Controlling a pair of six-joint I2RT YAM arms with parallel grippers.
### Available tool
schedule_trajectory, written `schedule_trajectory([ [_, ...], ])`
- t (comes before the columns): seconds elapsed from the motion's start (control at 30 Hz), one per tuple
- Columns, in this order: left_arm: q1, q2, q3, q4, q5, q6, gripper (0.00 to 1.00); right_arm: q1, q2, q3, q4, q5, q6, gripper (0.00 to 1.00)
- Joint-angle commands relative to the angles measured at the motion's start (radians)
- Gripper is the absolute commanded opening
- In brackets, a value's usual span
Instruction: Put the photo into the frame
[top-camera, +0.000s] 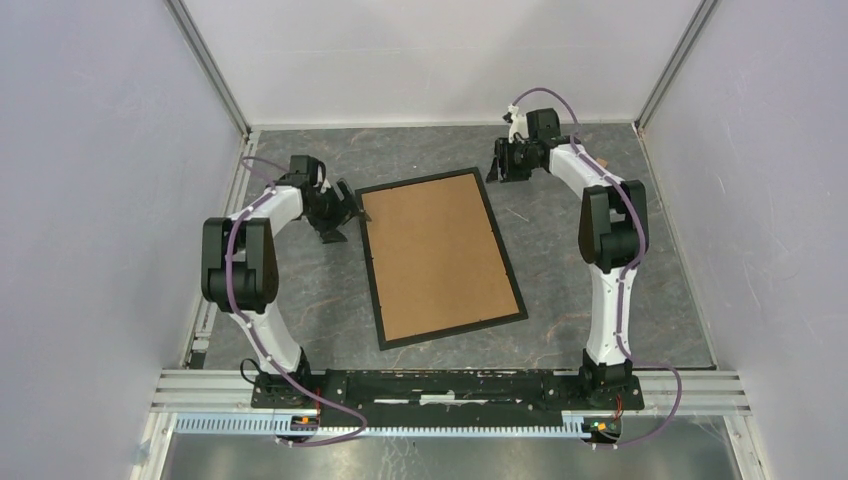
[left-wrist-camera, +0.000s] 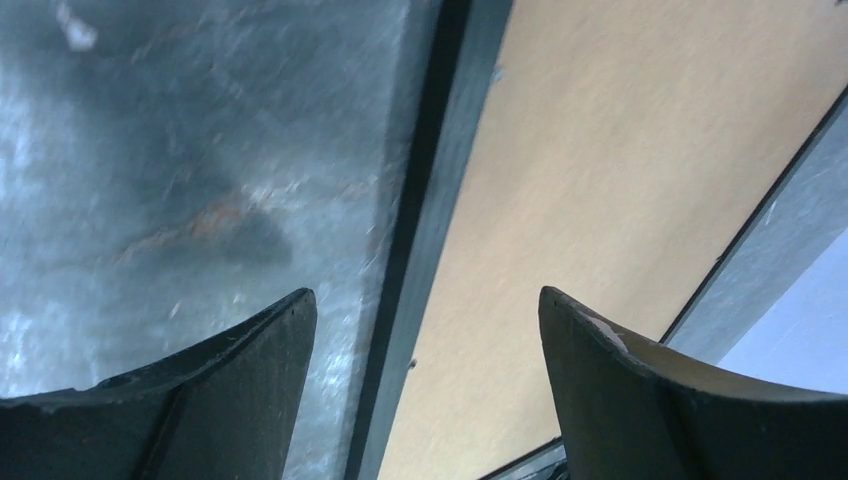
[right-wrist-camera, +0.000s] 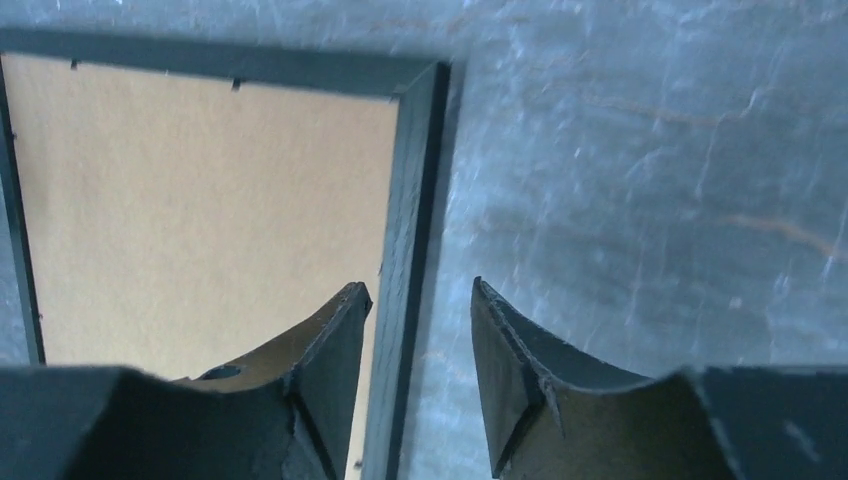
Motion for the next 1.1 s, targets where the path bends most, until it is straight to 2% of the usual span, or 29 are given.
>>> schedule_trajectory([
  [0.0,-0.013,0.071,0.102,0.006,0.014,-0.011,0.86,-0.019,0.109,0.131,-0.029,-0.091,0.015,0.44],
  [0.07,-0.014,0.090,0.119,0.006,0.018,-0.008,0.84,-0.023,0.135,0.138,-0.012,-0.132,0.025,0.37],
  [0.23,-0.019,0.114,0.121,0.011,0.017,-0.002,0.78,-0.027,0.166,0.126,0.014,-0.175,0.035,0.33],
  [0.5,-0.035,0.124,0.123,0.016,0.022,0.004,0.74,-0.029,0.140,0.041,0.002,-0.183,0.031,0.32],
  [0.6,-0.039,0.126,0.120,0.018,0.025,0.005,0.74,-0.030,0.120,0.001,0.012,-0.188,0.036,0.29],
  [0.67,-0.041,0.129,0.120,0.019,0.029,0.004,0.74,-0.036,0.123,-0.001,0.006,-0.204,0.046,0.26],
  [1.07,-0.054,0.144,0.120,0.019,0.035,0.000,0.75,-0.042,0.169,0.025,0.007,-0.133,0.078,0.26],
])
